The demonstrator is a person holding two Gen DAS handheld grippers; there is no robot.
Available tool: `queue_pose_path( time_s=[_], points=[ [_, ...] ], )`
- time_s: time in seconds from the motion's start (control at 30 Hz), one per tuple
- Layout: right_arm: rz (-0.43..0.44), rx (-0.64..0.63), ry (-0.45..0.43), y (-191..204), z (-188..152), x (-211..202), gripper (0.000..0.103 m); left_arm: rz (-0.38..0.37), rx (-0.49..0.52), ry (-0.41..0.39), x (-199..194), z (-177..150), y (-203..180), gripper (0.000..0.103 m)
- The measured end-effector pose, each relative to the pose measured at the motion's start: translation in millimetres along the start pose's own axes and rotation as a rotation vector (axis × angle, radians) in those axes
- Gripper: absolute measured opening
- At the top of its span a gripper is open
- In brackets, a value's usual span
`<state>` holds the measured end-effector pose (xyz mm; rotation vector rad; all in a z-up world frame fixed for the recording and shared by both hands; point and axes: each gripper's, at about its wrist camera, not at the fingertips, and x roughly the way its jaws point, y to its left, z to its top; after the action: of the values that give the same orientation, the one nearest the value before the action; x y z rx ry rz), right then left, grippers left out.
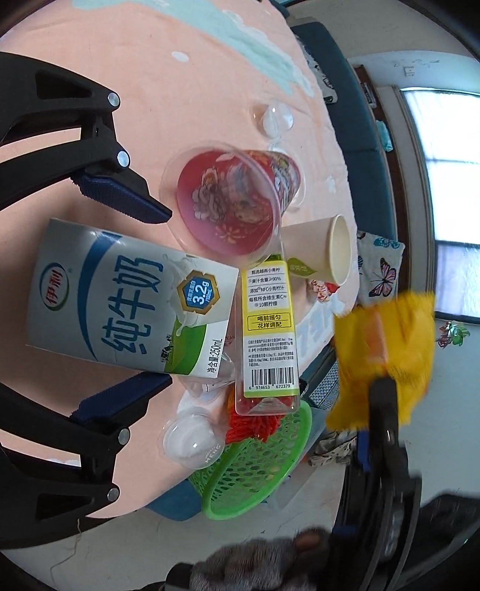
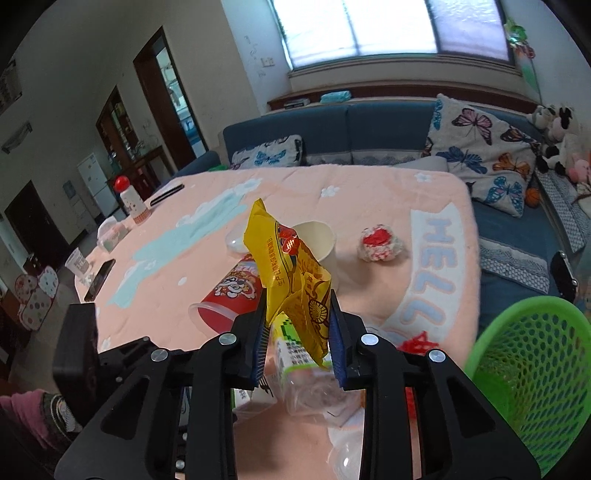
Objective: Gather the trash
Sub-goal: 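Carry the yellow snack bag with the right tool and drop it into the green basket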
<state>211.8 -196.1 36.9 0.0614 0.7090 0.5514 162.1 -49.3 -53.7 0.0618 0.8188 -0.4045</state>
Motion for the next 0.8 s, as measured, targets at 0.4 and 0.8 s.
queue_pose_path(
  time_s=[0.4, 0.8],
  points=[
    [-0.193, 0.121, -0.039, -60, -37, -59, 0.029, -0.001, 0.027, 0.002, 3, 0, -9, 0.067],
    [-0.367, 0.259, 0.006, -124, -85, -76, 0.033, -0.066, 0.071, -0.091, -55, 10, -31, 0.067]
  ],
)
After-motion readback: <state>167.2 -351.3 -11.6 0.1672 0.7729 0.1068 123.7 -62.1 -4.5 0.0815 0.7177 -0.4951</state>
